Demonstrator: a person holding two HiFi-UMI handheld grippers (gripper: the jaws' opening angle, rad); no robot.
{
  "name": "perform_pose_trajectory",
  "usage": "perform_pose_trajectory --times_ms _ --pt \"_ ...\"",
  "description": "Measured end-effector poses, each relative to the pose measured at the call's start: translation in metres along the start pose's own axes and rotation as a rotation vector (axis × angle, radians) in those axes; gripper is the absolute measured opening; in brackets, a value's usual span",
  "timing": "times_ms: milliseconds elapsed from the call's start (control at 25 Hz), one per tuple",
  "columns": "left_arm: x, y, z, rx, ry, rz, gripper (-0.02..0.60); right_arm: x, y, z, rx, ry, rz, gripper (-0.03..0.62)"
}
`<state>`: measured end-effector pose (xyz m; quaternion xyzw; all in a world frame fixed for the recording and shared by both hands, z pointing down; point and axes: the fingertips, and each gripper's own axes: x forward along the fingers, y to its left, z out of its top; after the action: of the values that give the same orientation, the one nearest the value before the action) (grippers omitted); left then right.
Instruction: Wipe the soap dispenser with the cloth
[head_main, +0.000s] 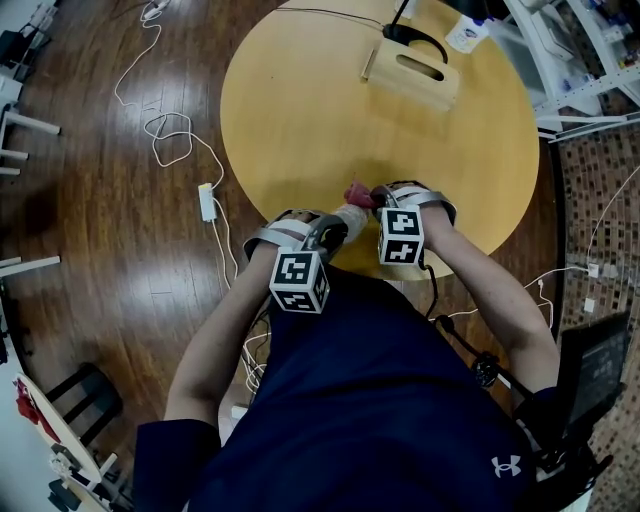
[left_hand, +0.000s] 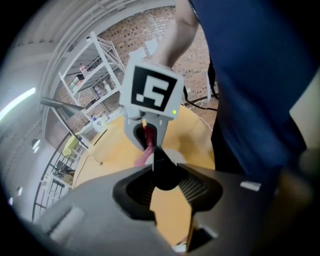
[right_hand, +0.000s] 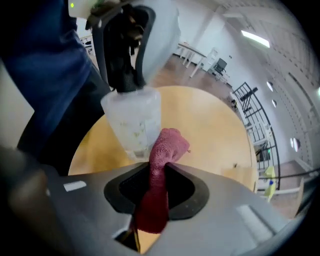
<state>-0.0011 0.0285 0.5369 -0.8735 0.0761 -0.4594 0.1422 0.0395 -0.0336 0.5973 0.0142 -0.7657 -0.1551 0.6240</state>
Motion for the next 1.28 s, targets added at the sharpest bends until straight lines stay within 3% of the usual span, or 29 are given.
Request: perform_pose_trajectory --times_ms 120,280,360,440,480,560,760,880,960,1080,1160,1280 --pt "0.004 0.012 0.001 -0.135 -0.020 -0.008 0.133 0.016 0.007 -0.031 0.317 -0.012 0.057 0.094" --pt "0.013 0.048 -0.003 -0.473 -0.050 0.005 0.132 0.005 0.010 -0.059 0.868 -0.133 0.082 0.094" --pt "0.017 0.065 -0.008 -0.647 -0.065 0.027 0.132 -0.004 0.017 -0.060 1.033 -0.199 0.111 0.094" --pt "0.020 0.075 -0.009 -0.750 -0.073 0.042 0.133 -0.013 0.023 -0.055 1.134 -0.254 0.141 0.094" --pt "0.022 0.076 -0.008 -0.759 -0.071 0.040 0.133 -0.015 0.026 -0.051 1.171 -0.272 0.154 0.094" --pt "0.025 0.072 -0.002 -0.703 -0.056 0.021 0.135 -0.014 0.032 -0.045 1.233 -0.287 0.168 0.094" --pt "0.020 0.063 0.008 -0.400 -0.019 -0.034 0.213 -0.005 0.047 -0.032 1.345 -0.303 0.173 0.095" --pt "0.025 0.057 0.009 -0.211 0.026 -0.120 0.210 -0.005 0.048 -0.016 1.397 -0.323 0.158 0.095" --pt "0.028 0.057 0.007 -0.166 0.045 -0.150 0.167 0.000 0.046 -0.003 1.398 -0.334 0.140 0.095" --pt "0.032 0.066 0.007 -0.293 0.049 -0.120 0.135 0.003 0.032 0.003 1.385 -0.322 0.079 0.095" --pt "0.036 0.074 0.010 -0.439 0.035 -0.051 0.135 -0.014 0.018 0.003 1.340 -0.329 0.000 0.095" --pt "0.036 0.084 0.006 -0.669 0.006 0.070 0.135 -0.049 0.006 0.013 1.279 -0.422 -0.110 0.094"
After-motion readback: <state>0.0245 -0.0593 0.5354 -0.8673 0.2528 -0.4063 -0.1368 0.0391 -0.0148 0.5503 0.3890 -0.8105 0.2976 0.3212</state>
